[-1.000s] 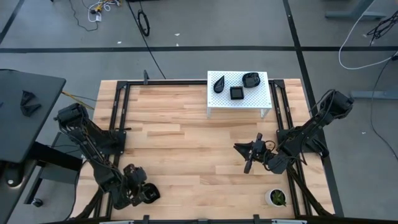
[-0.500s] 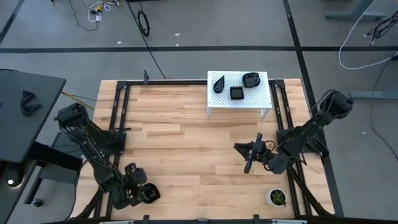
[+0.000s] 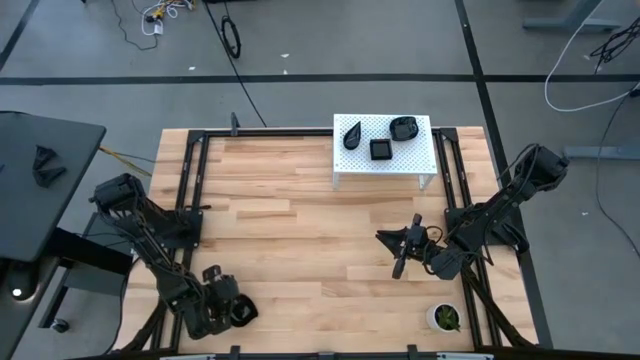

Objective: Pick & Place Mini shaped plates
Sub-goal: Stack the black leaf shaped plate on the stacked black leaf shaped plates on the shelf, then return to Home Position

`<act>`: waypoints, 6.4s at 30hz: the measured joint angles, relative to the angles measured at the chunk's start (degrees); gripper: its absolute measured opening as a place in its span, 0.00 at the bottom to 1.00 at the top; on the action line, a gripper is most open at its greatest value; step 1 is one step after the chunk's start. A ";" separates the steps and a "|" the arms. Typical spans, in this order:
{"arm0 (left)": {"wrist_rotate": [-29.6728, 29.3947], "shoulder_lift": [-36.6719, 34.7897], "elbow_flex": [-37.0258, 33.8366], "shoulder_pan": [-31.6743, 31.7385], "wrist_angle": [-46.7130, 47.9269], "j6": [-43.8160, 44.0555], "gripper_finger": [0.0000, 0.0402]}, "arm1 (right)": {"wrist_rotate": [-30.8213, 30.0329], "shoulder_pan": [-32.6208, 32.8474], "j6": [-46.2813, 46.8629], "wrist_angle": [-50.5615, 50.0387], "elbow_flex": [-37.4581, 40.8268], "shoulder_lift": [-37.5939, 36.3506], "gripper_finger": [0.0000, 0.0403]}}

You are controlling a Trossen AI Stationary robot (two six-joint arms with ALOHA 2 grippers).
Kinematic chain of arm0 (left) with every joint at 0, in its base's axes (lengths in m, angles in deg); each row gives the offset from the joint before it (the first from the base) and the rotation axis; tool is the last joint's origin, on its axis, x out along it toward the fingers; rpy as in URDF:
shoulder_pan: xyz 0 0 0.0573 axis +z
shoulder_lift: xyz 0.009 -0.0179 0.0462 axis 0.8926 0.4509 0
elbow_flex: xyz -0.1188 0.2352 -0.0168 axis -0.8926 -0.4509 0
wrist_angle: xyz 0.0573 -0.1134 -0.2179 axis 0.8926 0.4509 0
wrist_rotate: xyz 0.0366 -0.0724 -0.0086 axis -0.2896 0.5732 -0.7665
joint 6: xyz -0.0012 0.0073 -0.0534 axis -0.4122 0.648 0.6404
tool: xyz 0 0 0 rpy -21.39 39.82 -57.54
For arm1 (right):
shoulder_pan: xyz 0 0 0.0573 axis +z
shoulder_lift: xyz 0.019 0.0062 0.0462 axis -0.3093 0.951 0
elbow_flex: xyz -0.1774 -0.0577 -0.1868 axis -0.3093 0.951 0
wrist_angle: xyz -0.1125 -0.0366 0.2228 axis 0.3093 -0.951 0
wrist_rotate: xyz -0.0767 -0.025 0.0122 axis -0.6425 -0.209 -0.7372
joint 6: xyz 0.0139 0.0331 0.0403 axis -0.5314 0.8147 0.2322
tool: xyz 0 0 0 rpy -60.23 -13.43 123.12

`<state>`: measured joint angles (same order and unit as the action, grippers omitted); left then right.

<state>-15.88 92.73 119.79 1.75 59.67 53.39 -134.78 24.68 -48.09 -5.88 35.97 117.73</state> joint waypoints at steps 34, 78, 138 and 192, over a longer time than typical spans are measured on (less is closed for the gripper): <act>27.07 8.08 1.17 54.49 -47.71 -50.88 0.01 | 0.65 -0.02 0.00 -0.33 0.02 0.00 0.13; 6.71 6.36 15.18 37.12 2.02 -44.39 0.06 | 53.56 -29.41 -11.98 -24.14 -24.15 29.22 0.44; -13.20 6.12 4.23 24.65 -15.33 -35.62 0.06 | 46.95 -91.38 0.07 -41.43 -11.61 -24.11 0.08; -20.24 6.12 4.22 25.90 -15.58 -35.08 0.06 | 59.76 -31.39 -17.90 -35.10 -7.34 -39.95 0.27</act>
<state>-36.12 98.85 124.01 27.65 44.10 18.31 -75.03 -6.71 -65.98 -40.98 28.62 77.79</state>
